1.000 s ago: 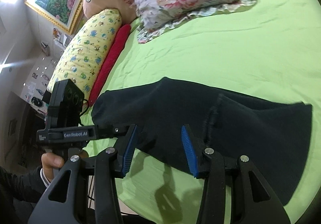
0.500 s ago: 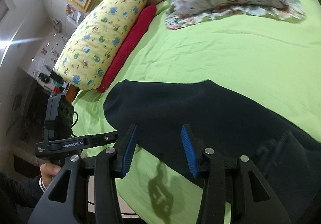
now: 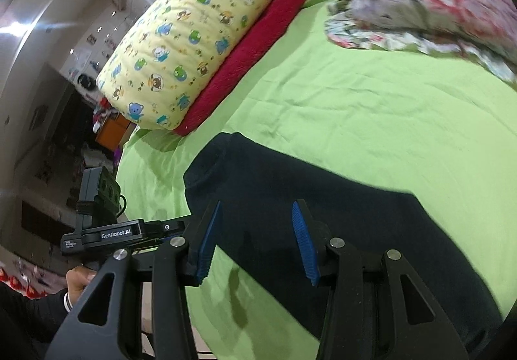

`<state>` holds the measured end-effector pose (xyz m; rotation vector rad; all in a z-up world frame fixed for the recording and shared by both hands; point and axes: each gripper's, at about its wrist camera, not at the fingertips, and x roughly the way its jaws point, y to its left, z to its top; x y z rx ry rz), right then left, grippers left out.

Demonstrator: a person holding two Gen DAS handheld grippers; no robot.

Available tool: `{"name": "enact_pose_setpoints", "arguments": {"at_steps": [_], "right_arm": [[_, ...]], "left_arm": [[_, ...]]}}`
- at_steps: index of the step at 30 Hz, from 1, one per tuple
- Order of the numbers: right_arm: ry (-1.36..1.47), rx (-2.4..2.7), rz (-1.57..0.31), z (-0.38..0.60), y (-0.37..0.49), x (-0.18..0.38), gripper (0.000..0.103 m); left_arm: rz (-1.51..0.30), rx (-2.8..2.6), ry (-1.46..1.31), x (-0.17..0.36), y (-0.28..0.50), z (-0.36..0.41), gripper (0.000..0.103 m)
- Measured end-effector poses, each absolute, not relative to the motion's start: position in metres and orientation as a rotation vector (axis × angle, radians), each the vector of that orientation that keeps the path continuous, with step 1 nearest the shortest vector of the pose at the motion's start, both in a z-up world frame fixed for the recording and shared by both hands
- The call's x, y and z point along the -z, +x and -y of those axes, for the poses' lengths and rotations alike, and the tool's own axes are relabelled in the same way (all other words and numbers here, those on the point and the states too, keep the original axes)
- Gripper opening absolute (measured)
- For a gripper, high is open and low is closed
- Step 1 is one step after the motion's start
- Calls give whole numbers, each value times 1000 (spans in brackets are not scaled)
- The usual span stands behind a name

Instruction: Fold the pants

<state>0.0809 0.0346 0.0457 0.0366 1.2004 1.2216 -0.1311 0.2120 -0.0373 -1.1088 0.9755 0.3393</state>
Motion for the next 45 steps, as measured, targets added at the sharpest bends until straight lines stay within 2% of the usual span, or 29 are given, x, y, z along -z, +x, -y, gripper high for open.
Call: {"name": "enact_pose_setpoints", "arguments": {"at_steps": [5,17,26,29,30,32,37,45], "right_arm": [[-12,-1277,-1219,-66,92,-45,47],[-223,-1449,-1284,-152,107,-20,47],[-405,-1575,-1409,-220,108,17,47],[-403,-1606,-1446,-230,108,24,44],[-403,-1610,-1448,-231,106,24,40],[-433,-1599,-1428,-232,103,21,32],[-415,-1574,-1371,-219,99,5,24],[-214,-1564,-1305,-164,115,-41,22]], "left_arm": [[-945,-387,-1160,42,-128,-223,61],[-935,-469,-1232,67,-121,-245,61],[-914,-470,-1241,73,-114,-249,61],[-906,-463,-1226,73,-114,-249,55],[-895,-469,-1217,72,-115,-249,44],[-887,-448,-1206,73,-114,-248,34],[-880,-412,-1157,59,-110,-244,29],[-817,-303,-1092,4,-101,-218,28]]}}
